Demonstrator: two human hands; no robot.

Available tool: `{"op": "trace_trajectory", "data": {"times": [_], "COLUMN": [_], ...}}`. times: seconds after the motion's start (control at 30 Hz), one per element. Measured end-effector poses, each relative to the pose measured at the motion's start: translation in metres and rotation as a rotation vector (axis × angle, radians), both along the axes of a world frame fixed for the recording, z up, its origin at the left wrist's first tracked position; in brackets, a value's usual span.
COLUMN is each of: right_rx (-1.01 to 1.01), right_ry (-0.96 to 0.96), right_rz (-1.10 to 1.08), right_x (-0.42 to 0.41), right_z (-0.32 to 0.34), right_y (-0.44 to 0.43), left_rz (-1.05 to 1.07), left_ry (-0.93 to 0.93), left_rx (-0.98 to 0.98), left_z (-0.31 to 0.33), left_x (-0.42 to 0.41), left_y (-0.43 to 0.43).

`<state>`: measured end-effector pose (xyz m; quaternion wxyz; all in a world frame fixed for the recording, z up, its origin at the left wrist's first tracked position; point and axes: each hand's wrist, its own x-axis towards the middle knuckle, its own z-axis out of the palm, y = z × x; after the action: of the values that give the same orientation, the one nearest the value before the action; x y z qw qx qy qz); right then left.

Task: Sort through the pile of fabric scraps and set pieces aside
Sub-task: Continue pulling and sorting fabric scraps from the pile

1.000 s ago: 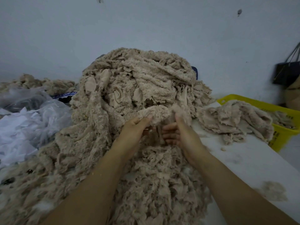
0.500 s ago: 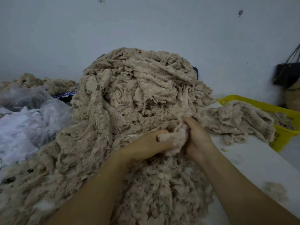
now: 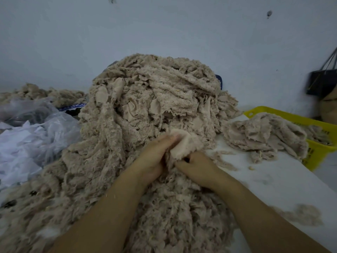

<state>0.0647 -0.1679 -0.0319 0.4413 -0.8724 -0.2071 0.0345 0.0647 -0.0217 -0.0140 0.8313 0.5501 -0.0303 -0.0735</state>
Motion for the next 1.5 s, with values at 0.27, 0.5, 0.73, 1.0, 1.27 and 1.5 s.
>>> {"op": "trace_trajectory", "data": {"times": [0.27,0.5,0.73,1.0,1.27,1.5], "right_rx": [0.440,0.536,0.670,0.882,0.738,1.012], "right_ry": [0.171,0.079,0.012,0.220,0.135,0.146], "right_rz": [0.027,-0.156,-0.397,-0.334,-0.210,-0.362], "right_x": [0.003,0.009,0.017,0.017,0.011,0.023], "right_z": [0.004,0.009,0.005,0.009,0.005,0.009], "right_y": [-0.002,-0.005,-0.010,-0.010,-0.002,-0.016], "left_rz": [0.133,0.046,0.139,0.077,0.080,0.162], "left_ry": [-0.038,-0.165,-0.163,-0.149,-0.189,-0.206], "left_rx": [-0.199,0.085,0.161,0.086,0.159,0.163], "left_z": [0.003,-0.004,-0.007,-0.004,-0.002,0.002], "left_x": [0.007,0.003,0.003,0.000,-0.006,-0.007], "left_y": [0.009,0.002,-0.004,-0.006,-0.009,-0.008]}}
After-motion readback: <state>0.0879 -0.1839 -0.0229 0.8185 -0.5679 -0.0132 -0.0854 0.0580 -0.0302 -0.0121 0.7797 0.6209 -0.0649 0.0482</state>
